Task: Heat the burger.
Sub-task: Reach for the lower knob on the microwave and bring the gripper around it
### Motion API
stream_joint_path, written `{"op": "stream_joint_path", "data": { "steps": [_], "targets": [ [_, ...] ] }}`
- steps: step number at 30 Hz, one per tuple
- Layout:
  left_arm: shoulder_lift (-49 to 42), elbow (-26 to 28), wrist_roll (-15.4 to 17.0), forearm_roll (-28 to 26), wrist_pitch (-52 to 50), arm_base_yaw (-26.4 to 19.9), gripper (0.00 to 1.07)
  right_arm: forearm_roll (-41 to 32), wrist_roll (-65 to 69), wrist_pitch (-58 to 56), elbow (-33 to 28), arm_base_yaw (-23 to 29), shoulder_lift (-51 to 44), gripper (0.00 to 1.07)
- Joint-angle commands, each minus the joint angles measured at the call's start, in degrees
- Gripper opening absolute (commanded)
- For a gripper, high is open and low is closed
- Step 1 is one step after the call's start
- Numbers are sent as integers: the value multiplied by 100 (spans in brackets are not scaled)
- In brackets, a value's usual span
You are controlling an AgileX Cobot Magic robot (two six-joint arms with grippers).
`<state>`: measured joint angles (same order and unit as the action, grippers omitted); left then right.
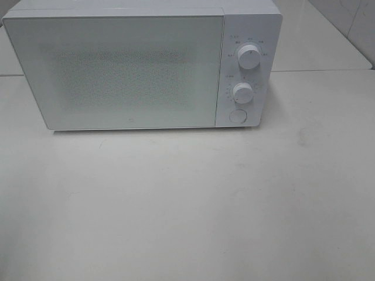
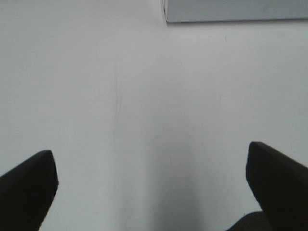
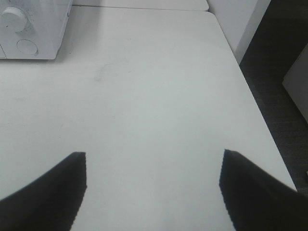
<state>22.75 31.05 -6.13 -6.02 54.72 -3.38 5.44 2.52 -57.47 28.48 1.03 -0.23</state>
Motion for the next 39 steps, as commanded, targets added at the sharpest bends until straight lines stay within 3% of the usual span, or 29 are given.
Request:
{"op": "stream_joint_path", "data": {
  "steps": [1,5,15,39],
  "targets": [
    [-160,0,315,80,-23,34,102,6,52,46,0,-34,-155,76],
    [-659,23,481,275,665,138,101,6,52,46,0,-34,-155,76],
    [-2401,-149,498,304,659,138,101,6,52,46,0,-34,-155,76],
    [-2447,-149,498,378,653,138,101,11,52,46,0,-34,-109,76]
  ]
}}
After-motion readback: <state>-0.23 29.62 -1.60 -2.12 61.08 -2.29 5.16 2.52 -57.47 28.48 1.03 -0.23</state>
